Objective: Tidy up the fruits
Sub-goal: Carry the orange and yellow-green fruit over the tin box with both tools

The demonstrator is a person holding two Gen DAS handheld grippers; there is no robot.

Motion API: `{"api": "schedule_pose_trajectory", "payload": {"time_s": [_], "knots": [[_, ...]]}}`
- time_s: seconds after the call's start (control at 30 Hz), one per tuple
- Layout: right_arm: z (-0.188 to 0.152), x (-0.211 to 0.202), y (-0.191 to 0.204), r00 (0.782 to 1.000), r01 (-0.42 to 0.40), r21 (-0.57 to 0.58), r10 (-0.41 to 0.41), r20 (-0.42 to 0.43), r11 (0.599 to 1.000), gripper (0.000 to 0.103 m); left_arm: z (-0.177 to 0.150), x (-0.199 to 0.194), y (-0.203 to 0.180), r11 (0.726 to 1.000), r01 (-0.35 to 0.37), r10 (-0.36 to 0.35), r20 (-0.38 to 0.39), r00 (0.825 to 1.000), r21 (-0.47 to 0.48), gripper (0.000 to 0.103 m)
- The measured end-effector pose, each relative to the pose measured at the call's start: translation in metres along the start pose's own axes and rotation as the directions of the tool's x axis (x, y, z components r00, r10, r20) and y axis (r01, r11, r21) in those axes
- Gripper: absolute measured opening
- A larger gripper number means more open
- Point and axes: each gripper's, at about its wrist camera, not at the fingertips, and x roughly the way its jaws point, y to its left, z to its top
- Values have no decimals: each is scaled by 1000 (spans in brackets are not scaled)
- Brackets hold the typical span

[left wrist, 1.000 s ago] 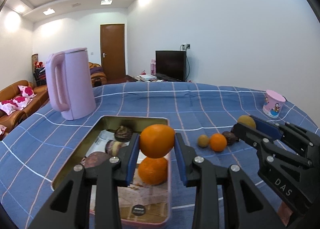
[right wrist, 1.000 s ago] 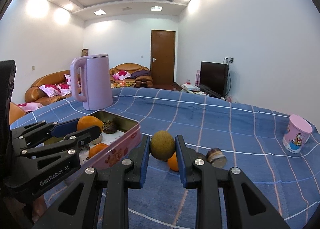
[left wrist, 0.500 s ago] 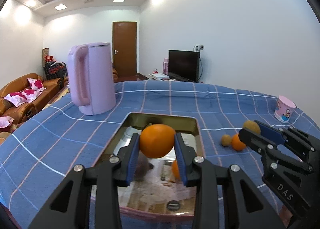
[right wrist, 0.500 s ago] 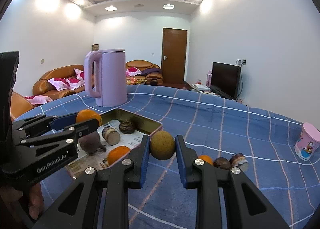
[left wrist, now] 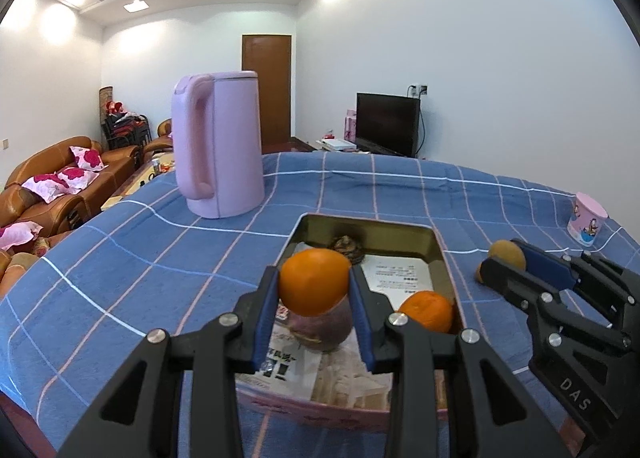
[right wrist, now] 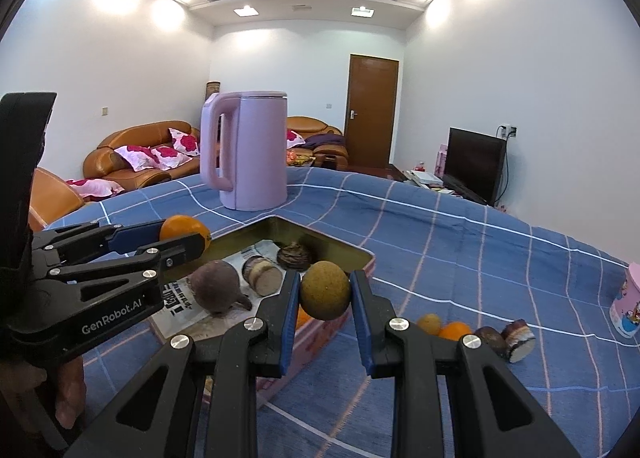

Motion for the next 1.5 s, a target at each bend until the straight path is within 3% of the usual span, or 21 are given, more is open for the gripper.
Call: {"api": "schedule_pose_trajectory", "payload": {"time_s": [0.77,1.5], "knots": [[5,17,24,995,-95,-27,94,-46,995,27,-6,7,19,1000,-23,23,-56,998,2,36],[2,40,32,973,-172,-53,161,-166,984,27,-11,17,21,1000,-8,9,-118,993,3,38]]}}
